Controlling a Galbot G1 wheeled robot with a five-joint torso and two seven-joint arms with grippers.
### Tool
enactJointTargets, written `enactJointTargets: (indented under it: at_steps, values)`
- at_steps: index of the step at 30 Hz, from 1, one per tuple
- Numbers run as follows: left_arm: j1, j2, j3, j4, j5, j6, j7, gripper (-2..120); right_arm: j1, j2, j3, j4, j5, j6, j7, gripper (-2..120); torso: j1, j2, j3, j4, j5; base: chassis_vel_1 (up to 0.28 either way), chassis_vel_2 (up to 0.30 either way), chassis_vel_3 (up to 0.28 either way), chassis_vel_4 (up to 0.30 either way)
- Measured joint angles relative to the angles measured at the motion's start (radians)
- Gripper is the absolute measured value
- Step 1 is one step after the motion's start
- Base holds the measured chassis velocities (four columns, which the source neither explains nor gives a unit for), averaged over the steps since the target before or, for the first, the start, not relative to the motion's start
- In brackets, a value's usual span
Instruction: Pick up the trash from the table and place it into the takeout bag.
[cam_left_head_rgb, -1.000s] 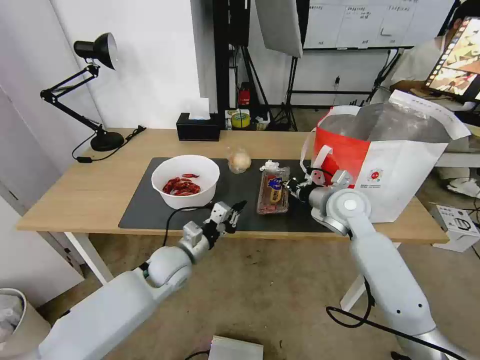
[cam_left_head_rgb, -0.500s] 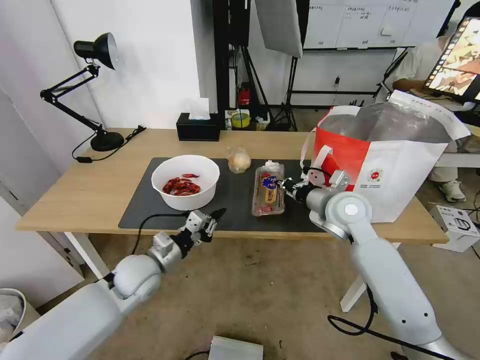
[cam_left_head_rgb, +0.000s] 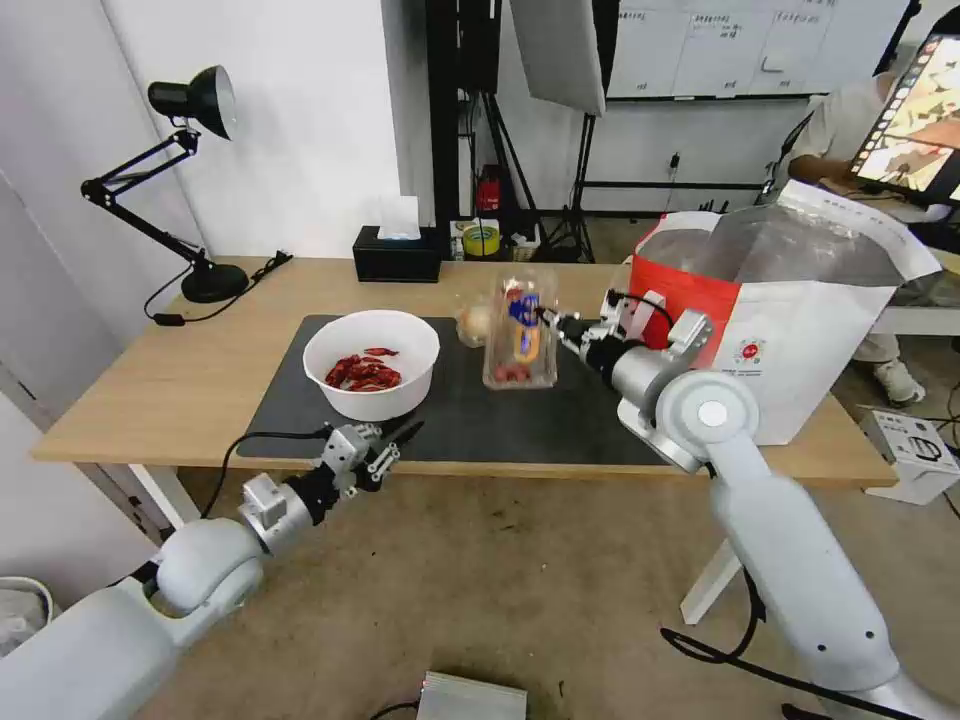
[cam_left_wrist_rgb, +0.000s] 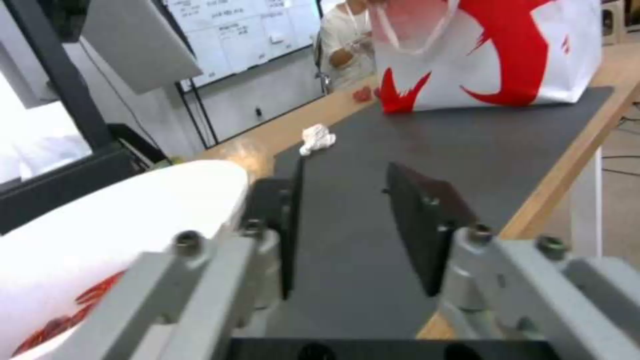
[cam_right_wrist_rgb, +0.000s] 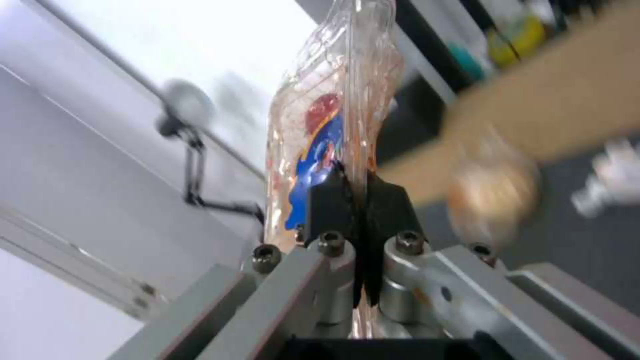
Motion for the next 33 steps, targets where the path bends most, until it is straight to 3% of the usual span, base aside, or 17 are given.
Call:
enactJointTargets:
  at_steps: [7, 14, 22, 33]
  values:
    - [0.004, 0.006, -0.004, -0.004, 0.0, -0.016, 0.021, 68, 0.079, -0.069, 0.008, 0.033, -0.026, 0.096, -0.014, 0, 0.0, 0.0, 0.0, -0.0001, 0.0001, 0.0, 0.0, 0.0, 0.0]
    - [0.002, 0.011, -0.009, -0.011, -0.003, -0.015, 0.035, 97, 0.149, -0.236, 0.052, 0.05, -0.075, 0.115, -0.002, 0, 0.0, 0.0, 0.0, -0.0002, 0.0002, 0.0, 0.0, 0.0, 0.0]
    - [-0.003, 0.007, -0.002, -0.017, -0.015, -0.013, 0.035, 100, 0.15, -0.378, 0.128, 0.035, -0.131, 0.088, 0.018, 0, 0.0, 0.0, 0.0, -0.0002, 0.0003, 0.0, 0.0, 0.0, 0.0]
    - [-0.002, -0.003, 0.001, -0.021, -0.016, -0.011, 0.034, 100, 0.067, -0.481, 0.233, -0.031, -0.275, 0.062, -0.015, 0, 0.0, 0.0, 0.0, -0.0004, 0.0003, 0.0, 0.0, 0.0, 0.0]
